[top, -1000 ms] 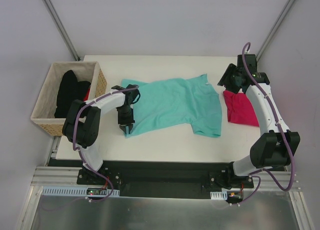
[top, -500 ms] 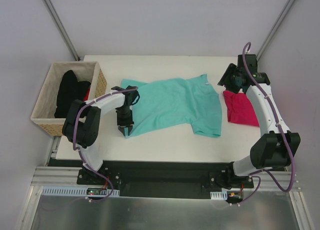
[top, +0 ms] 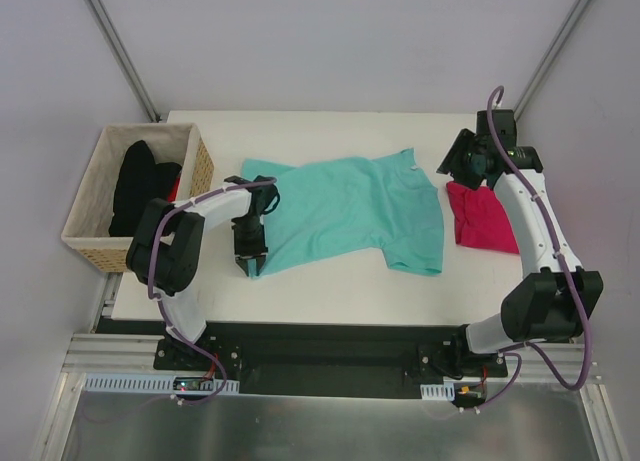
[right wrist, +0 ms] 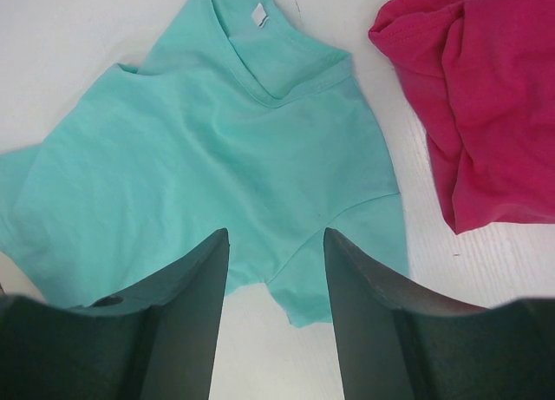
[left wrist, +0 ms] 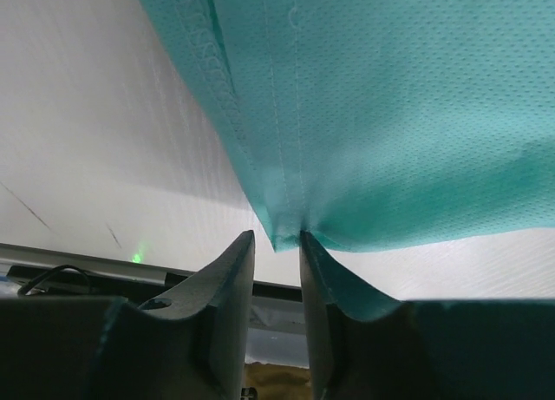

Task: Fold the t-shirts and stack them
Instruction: Grap the side of the flattened tshirt closest away from the robot with both arms

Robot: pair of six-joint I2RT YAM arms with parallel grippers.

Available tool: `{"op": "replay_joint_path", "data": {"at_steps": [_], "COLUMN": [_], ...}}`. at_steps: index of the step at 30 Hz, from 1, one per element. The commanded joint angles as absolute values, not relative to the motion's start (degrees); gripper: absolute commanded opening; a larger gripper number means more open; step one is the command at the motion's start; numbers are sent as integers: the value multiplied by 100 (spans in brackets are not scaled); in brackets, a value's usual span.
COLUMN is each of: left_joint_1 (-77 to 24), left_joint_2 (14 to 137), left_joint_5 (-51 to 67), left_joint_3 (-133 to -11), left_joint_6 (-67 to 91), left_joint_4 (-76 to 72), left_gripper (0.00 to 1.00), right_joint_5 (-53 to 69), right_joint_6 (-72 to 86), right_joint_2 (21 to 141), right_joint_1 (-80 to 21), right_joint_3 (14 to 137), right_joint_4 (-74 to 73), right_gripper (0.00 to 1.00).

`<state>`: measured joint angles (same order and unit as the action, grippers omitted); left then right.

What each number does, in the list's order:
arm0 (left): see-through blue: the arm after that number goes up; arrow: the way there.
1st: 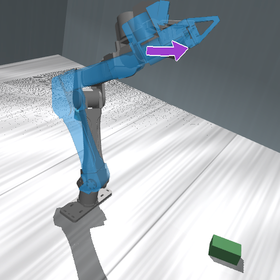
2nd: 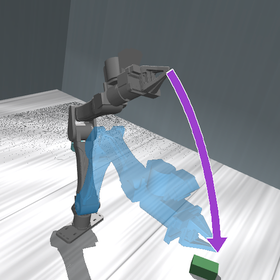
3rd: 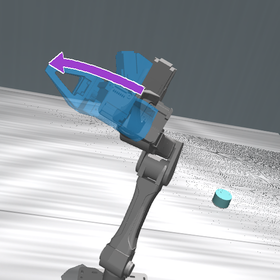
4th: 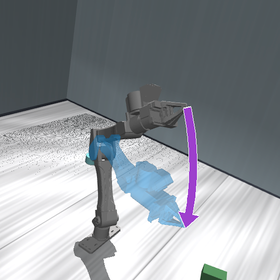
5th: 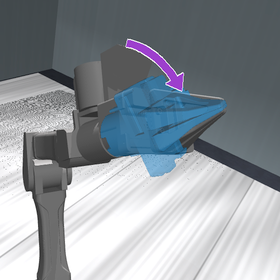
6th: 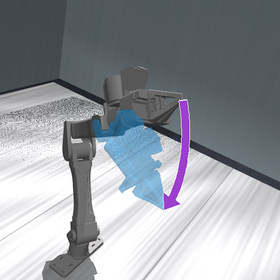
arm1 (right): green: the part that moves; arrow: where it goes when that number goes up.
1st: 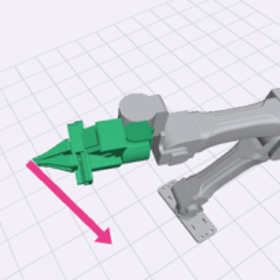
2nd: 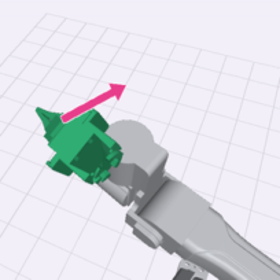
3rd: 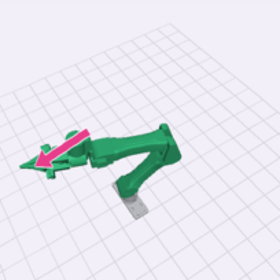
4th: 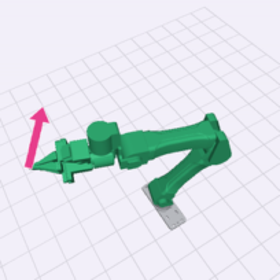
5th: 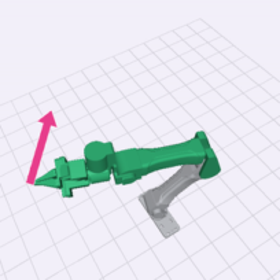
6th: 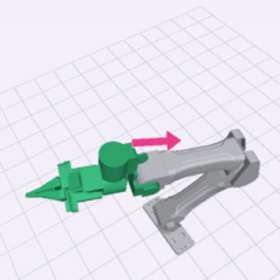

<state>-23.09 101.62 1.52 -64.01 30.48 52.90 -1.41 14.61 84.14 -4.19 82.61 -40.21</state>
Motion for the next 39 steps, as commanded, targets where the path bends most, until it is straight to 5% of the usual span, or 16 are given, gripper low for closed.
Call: {"op": "replay_joint_path", "data": {"at_steps": [1, 5, 17, 27, 31, 33, 39], "left_joint_1": [-2417, -2470, -2487, -2487, -2487, -2487, -2487], "left_joint_2": [10283, 10441, 10591, 10538, 10512, 10477, 10354], "left_joint_5": [290, 316, 422, 369, 299, 220, 97], "left_joint_3": [-6407, -6460, -6627, -6838, -6908, -6943, -7084], "left_joint_6": [3094, 3059, 2988, 3006, 2988, 2997, 3032], "left_joint_4": [5353, 5291, 5203, 5326, 5388, 5440, 5519], "left_gripper": [32, 42, 34, 11, 0, 0, 0], "right_joint_5": [-307, -316, -281, -220, -316, -561, -940], "right_joint_6": [1538, 1521, 1564, 1564, 1617, 1687, 1934], "right_joint_2": [8121, 8112, 8288, 8464, 8517, 8429, 8235], "right_joint_1": [-439, -439, -439, -448, -457, -501, -624], "right_joint_3": [8376, 8411, 8613, 8508, 8027, 7727, 6400], "right_joint_4": [-4175, -4210, -4254, -4219, -4193, -4123, -3797], "right_gripper": [51, 51, 52, 51, 40, 26, 25]}}
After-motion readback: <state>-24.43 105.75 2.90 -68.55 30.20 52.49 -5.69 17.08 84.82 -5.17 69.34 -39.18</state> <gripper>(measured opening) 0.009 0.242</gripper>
